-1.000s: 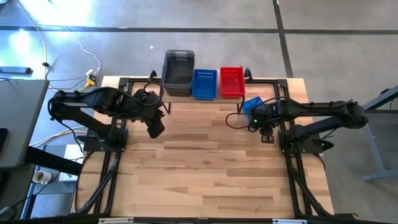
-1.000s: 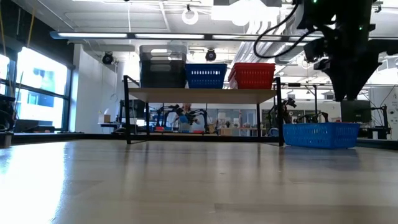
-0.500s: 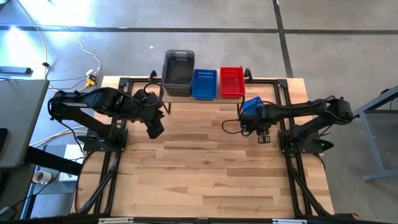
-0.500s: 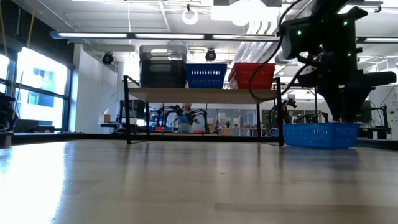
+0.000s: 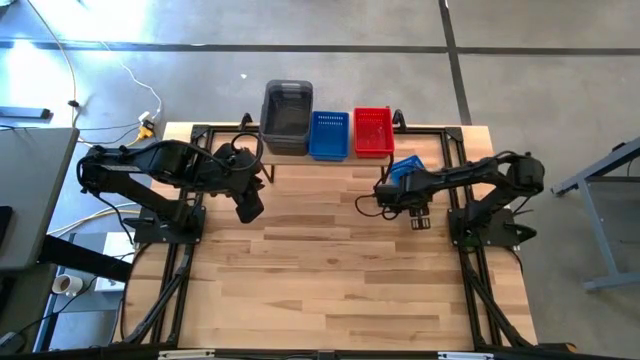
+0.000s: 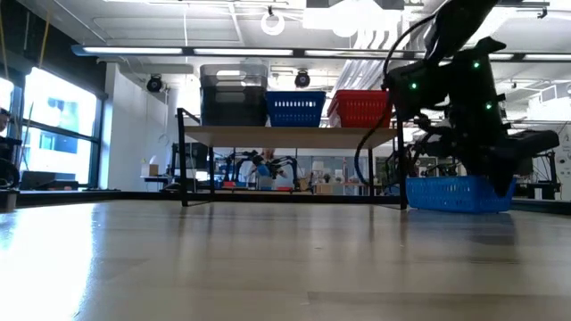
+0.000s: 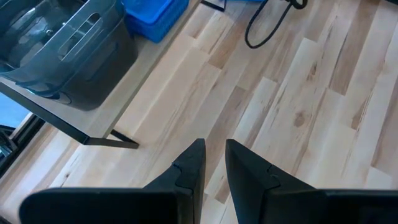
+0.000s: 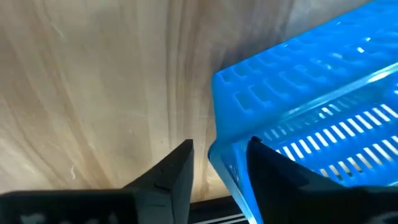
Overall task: Stack baskets on shelf by color
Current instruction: Stack the blue bin on top of the blue bin on the shelf
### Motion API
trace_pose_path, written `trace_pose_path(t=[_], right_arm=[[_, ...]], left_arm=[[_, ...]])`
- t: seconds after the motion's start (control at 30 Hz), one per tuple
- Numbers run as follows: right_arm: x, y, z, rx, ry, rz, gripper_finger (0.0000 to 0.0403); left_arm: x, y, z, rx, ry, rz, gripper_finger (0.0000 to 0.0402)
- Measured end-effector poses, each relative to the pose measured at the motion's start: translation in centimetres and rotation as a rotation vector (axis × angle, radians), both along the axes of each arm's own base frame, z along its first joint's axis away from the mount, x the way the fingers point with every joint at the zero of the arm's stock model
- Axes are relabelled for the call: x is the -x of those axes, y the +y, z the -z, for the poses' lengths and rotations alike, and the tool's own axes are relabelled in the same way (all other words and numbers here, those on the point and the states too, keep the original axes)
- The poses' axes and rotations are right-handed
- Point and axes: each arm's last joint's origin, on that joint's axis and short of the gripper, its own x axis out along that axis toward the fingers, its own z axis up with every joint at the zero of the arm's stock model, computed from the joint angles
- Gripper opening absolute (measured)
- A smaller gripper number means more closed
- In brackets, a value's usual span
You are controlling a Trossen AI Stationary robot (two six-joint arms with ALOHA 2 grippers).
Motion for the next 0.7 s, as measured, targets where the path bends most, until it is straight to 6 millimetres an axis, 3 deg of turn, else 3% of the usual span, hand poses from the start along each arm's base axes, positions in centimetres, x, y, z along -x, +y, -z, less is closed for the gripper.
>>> trace_pose_path(t=[0.1,0.3,0.53,0.7], right_arm=[[-0.1,-0.1,0.3,-0.005,0.019,0.004,0.0109],[0.2,0.2,0.3,-0.061,0.026,0.068,0.0010],[0.7,1.8,-0.2,-0.142,0.048,0.205,0.0003],[0.0,3.8,-2.1,-0.171,-0.034,0.258,0.0001]], left_arm=[[0.0,0.0,0.0,0.000,0.000,0.000,0.0053],[0.0,0.0,0.0,0.000,0.000,0.001,0.0053],[0.0,0.0,0.0,0.002,0.000,0.002,0.0053],[0.0,0.0,0.0,0.000,0.002,0.005,0.0053]])
